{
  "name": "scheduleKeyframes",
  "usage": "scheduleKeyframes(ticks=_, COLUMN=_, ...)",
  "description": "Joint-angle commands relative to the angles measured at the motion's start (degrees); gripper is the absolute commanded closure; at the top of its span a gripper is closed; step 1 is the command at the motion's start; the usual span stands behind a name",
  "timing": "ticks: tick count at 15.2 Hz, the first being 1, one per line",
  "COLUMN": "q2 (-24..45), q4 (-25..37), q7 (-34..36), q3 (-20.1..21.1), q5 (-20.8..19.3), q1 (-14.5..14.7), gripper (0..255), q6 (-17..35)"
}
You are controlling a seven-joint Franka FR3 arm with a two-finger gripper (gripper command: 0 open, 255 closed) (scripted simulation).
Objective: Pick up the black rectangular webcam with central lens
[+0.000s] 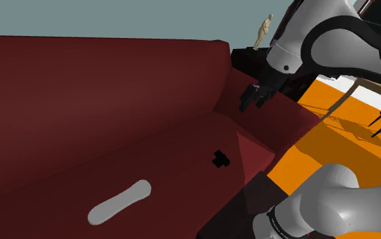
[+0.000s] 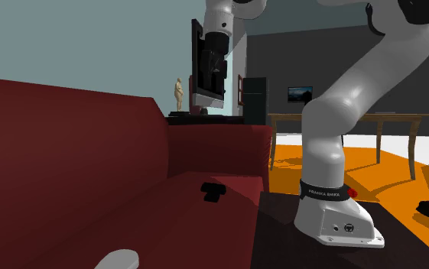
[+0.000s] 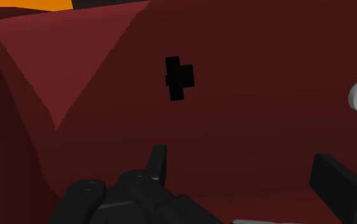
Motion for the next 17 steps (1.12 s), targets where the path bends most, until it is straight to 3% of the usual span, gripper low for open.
scheduleKeyframes(ticks=1, q2=0.0, q4=0.0, q7=0.0, q3=0.0, q5=0.0, q1=0.0, gripper=0, q6=0.0)
scheduleKeyframes(ticks=10, q2=1.7, q4=-16.1, q7=-5.3, q3=-3.1, q5=-1.2, q1=0.0, gripper=0, q6=17.2)
scheduleKeyframes(ticks=17, q2=9.8, q4=-24.8, q7=-9.9, q3=-6.0, q5=-2.3, q1=-0.4, gripper=0, q6=33.7)
